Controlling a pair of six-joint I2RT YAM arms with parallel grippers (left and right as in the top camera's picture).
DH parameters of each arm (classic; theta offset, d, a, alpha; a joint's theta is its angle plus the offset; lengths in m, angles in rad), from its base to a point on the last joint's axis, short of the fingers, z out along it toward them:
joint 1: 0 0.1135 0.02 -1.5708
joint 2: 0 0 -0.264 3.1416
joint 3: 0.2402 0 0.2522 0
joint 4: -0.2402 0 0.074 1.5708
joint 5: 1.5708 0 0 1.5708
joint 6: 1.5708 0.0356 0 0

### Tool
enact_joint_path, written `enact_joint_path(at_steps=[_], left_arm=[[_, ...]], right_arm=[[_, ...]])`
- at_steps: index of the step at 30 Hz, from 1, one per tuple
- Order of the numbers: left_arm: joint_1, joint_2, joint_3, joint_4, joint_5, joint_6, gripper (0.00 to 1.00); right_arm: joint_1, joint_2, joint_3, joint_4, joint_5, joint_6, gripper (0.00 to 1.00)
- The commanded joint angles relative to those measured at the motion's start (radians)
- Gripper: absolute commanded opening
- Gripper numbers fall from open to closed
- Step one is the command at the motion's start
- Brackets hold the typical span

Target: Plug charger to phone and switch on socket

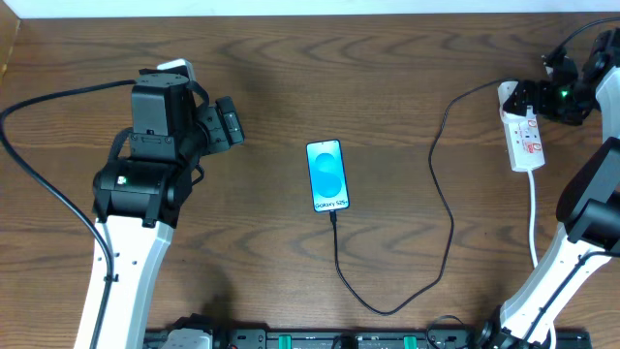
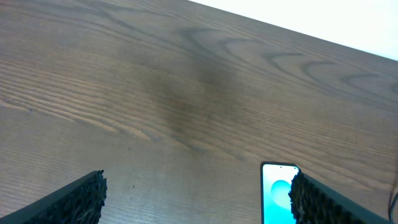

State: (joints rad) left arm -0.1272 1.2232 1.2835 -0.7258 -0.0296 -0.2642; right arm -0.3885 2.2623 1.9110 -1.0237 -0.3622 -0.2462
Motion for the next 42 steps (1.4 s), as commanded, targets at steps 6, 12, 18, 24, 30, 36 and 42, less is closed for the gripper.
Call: enact_joint_path(at_steps=[6, 12, 18, 24, 30, 36, 42], left_arm=[[0.0, 0.0, 0.016, 0.0, -0.013, 0.009, 0.94], [0.0, -0.001, 0.016, 0.0, -0.013, 0.009, 0.93], [0.0, -0.001, 0.016, 0.0, -0.013, 0.009, 0.93], [0.0, -0.001, 0.016, 0.0, -0.013, 0.009, 0.93], [0.0, -0.001, 0.016, 0.0, -0.013, 0.009, 0.93], [0.0, -0.001, 0.016, 0.0, -0.013, 0.009, 0.94], [0.0, -0.001, 0.016, 0.0, -0.013, 0.009, 0.93]], right_arm=[[0.006, 0.011, -0.076, 0.034, -0.094, 0.006, 0.99], [0.021, 0.011, -0.102, 0.034, -0.105, 0.006, 0.99], [0.04, 0.011, -0.109, 0.037, -0.109, 0.018, 0.99], [0.047, 0.011, -0.109, 0.036, -0.195, 0.04, 0.99], [0.05, 0.011, -0.127, 0.037, -0.229, 0.051, 0.99], [0.05, 0.011, -0.173, 0.056, -0.227, 0.051, 0.99], [0.048, 0.01, -0.155, 0.082, -0.116, 0.066, 0.99]])
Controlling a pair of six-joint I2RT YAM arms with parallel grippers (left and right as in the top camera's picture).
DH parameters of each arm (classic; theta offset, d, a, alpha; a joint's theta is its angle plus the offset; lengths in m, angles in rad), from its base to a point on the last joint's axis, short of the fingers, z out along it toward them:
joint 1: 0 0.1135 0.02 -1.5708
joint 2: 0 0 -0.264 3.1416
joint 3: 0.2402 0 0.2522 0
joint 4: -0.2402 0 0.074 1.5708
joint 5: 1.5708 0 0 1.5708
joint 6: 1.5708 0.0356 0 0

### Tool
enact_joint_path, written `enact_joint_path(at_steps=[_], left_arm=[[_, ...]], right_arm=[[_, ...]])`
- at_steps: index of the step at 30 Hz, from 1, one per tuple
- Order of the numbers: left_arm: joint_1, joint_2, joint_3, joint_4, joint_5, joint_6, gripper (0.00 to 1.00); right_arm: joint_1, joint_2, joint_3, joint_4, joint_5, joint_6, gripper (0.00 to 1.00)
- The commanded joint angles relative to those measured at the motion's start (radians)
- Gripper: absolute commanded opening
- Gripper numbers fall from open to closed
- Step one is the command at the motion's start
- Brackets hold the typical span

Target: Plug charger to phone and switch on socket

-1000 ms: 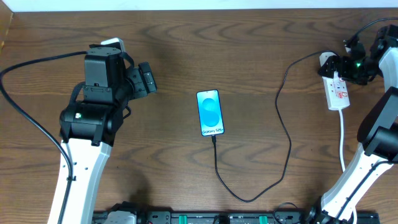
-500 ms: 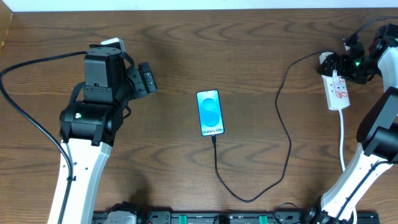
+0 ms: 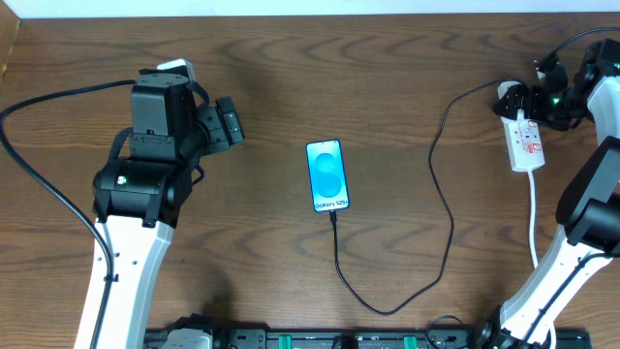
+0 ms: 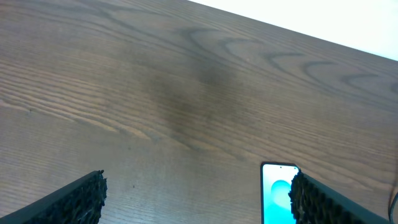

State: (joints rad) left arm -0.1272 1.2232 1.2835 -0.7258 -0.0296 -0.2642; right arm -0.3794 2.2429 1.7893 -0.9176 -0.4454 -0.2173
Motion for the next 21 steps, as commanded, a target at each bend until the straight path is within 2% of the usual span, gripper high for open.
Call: enact_joint_path(at_steps=[1, 9, 21], left_arm=[[0.0, -0.001, 0.016, 0.0, -0.013, 0.009, 0.94], [0.0, 0.0, 0.016, 0.0, -0.013, 0.009, 0.94], [0.0, 0.0, 0.016, 0.0, -0.013, 0.009, 0.93]], right_arm=[[0.039, 0.029, -0.024, -0.025, -0.012, 0.037, 0.99], [0.038, 0.027, 0.039, -0.048, 0.118, 0.037, 0.99], [0.038, 0.027, 0.05, -0.07, 0.116, 0.037, 0.99]])
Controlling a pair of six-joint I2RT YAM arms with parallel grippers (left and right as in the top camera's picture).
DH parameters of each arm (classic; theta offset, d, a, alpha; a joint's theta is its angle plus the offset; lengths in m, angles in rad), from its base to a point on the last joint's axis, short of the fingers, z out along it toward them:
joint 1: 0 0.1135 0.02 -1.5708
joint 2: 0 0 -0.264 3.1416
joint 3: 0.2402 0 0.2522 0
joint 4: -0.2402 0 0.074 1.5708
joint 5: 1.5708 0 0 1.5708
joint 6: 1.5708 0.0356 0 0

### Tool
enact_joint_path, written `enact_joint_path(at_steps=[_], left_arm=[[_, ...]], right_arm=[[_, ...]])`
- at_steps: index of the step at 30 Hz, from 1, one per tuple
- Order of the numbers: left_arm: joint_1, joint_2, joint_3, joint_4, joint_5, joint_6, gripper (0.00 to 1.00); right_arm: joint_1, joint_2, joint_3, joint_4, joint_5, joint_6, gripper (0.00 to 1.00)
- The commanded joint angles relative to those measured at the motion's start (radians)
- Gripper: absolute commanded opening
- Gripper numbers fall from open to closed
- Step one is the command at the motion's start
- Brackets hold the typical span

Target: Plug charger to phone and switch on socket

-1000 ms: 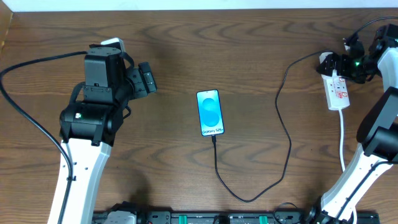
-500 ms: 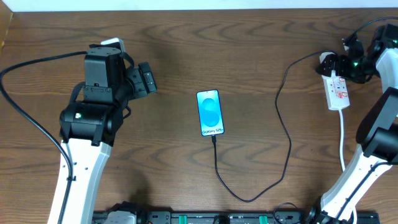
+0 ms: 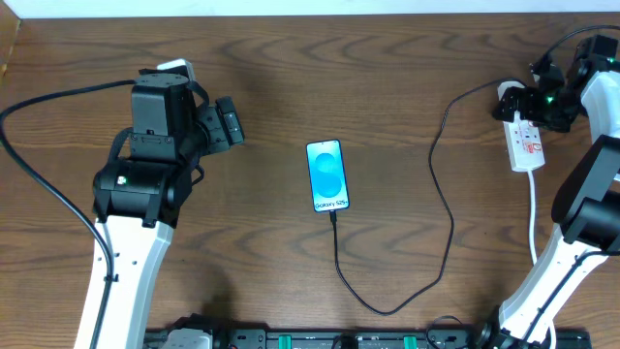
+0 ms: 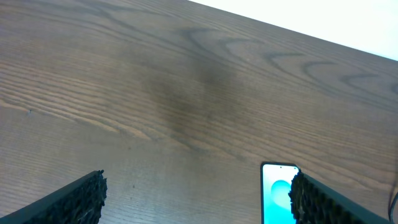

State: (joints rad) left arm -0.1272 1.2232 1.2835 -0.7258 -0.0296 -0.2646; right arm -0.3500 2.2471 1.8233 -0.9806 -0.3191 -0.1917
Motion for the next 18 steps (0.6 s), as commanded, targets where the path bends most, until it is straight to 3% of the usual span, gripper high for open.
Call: enact_joint_path(at_steps=[1, 11, 18], left_arm=[[0.0, 0.0, 0.016, 0.0, -0.013, 0.01, 0.94], [0.0, 0.0, 0.016, 0.0, -0.013, 0.01, 0.93], [0.0, 0.0, 0.016, 0.0, -0.013, 0.01, 0.93]], right_arm=[[0.009, 0.023, 0.016, -0.006, -0.018, 0.011, 0.99], [0.009, 0.023, 0.014, -0.004, -0.209, 0.012, 0.99], [0.01, 0.023, 0.013, -0.035, -0.214, 0.023, 0.99]])
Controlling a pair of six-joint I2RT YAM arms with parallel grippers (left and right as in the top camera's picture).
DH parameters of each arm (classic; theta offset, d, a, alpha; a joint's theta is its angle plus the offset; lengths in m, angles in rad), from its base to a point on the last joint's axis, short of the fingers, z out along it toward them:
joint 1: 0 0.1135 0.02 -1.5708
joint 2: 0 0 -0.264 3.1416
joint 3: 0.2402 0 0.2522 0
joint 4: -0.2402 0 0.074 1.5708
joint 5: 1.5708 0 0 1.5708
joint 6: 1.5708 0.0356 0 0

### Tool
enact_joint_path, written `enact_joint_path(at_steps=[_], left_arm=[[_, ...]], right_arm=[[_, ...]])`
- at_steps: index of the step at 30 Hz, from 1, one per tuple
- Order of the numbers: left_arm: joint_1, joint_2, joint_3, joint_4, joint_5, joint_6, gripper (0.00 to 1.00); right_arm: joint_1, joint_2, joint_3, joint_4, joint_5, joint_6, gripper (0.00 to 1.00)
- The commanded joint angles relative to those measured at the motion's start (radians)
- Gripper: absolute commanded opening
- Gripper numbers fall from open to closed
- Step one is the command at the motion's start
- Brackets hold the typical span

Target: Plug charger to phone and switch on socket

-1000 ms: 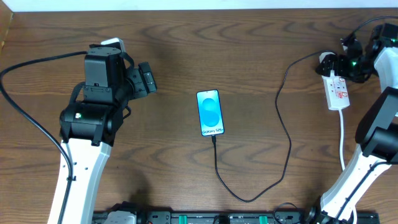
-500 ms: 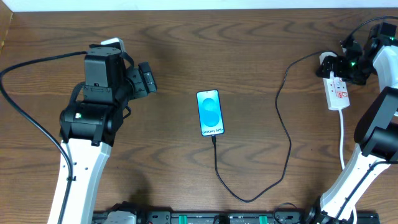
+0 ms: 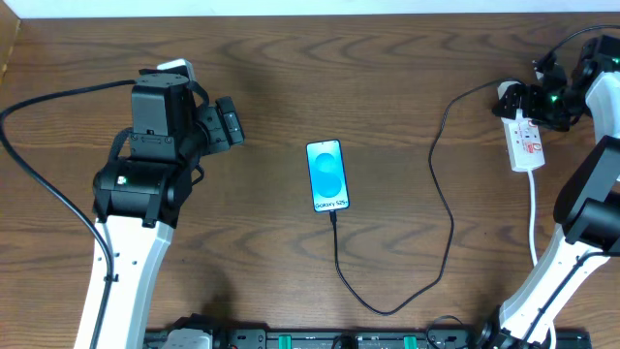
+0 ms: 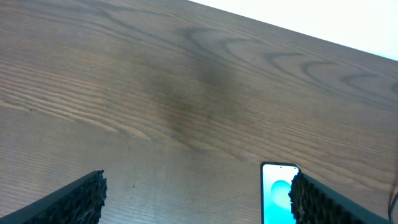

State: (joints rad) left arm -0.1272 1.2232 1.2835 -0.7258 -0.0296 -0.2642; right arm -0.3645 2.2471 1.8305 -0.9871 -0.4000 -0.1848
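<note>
The phone (image 3: 327,175) lies face up mid-table with a lit blue screen; its top edge also shows in the left wrist view (image 4: 278,193). A black charger cable (image 3: 450,223) runs from the phone's near end in a loop to the plug (image 3: 505,93) at the far end of the white socket strip (image 3: 528,145). My right gripper (image 3: 536,98) hovers at that far end, beside the plug; its fingers are too dark to tell open from shut. My left gripper (image 4: 196,199) is wide open over bare wood left of the phone, nothing between its fingers (image 4: 74,199).
The strip's white lead (image 3: 534,223) runs toward the front edge along the right arm's base. The table's far edge meets a white wall. Black equipment lines the front edge (image 3: 320,339).
My right gripper has shifted slightly to the right at the strip's far end. The phone, the cable and the left arm have not moved.
My right gripper first stood over the strip's far end. It then sat a little further left, nearer the plug, and further left again, and now sits slightly back to the right. The phone stayed lit with the cable in it; the left gripper stayed open.
</note>
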Motion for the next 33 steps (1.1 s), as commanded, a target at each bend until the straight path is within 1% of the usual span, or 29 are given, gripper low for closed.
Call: enact_joint_path(at_steps=[1, 8, 11, 14, 17, 20, 25, 33], left_arm=[[0.0, 0.0, 0.016, 0.0, -0.013, 0.009, 0.94], [0.0, 0.0, 0.016, 0.0, -0.013, 0.009, 0.93], [0.0, 0.0, 0.016, 0.0, -0.013, 0.009, 0.93], [0.0, 0.0, 0.016, 0.0, -0.013, 0.009, 0.93], [0.0, 0.0, 0.016, 0.0, -0.013, 0.009, 0.93], [0.0, 0.0, 0.016, 0.0, -0.013, 0.009, 0.94], [0.0, 0.0, 0.016, 0.0, -0.013, 0.009, 0.94], [0.0, 0.0, 0.016, 0.0, -0.013, 0.009, 0.93]], right_arm=[[0.025, 0.023, 0.006, -0.036, -0.134, 0.016, 0.99], [0.026, 0.026, 0.003, -0.045, -0.134, 0.016, 0.99], [0.026, 0.026, -0.013, -0.011, -0.124, 0.016, 0.99], [0.024, 0.026, -0.013, 0.002, -0.064, 0.027, 0.99], [0.013, 0.025, 0.008, 0.0, 0.068, 0.058, 0.99], [-0.005, 0.023, 0.046, -0.02, 0.102, 0.058, 0.99], [-0.03, 0.023, 0.104, -0.042, 0.101, 0.057, 0.99], [-0.024, 0.026, 0.079, -0.037, 0.03, 0.057, 0.99]])
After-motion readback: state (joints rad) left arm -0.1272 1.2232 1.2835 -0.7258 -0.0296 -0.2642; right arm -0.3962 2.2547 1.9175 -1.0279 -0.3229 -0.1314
